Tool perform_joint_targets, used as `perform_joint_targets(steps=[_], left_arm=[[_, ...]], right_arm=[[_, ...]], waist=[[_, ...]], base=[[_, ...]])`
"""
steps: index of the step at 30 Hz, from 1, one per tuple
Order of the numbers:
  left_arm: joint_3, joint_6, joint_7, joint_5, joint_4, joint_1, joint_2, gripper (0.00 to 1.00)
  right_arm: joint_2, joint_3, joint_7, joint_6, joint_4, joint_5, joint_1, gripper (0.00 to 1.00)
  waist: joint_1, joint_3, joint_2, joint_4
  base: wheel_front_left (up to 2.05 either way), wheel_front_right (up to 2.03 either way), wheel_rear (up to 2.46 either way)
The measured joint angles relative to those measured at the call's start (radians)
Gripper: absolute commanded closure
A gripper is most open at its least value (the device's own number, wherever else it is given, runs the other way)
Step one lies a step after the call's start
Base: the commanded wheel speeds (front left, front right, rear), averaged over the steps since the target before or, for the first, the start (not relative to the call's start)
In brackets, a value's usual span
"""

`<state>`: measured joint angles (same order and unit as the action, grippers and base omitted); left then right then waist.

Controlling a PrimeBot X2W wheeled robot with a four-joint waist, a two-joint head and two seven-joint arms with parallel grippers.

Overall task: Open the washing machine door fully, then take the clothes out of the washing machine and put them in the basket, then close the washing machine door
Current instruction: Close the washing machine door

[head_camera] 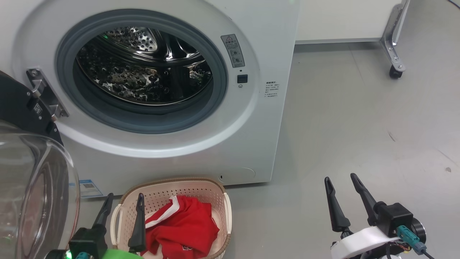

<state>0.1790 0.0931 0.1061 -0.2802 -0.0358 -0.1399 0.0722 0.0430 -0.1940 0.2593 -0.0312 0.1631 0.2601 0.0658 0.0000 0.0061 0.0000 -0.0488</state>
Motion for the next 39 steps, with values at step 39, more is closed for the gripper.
perform_joint_targets(steps=[39], left_arm=[[0.013,0.003,-0.035,0.011,-0.076,-0.009,0.001,0.00]], right_arm=[[0.000,0.009,0.000,0.000,-0.008,0.000,0.000,0.00]], waist=[[0.0000,0.029,0.0000,-0.001]], base=[[-0.85,0.85,0.00]])
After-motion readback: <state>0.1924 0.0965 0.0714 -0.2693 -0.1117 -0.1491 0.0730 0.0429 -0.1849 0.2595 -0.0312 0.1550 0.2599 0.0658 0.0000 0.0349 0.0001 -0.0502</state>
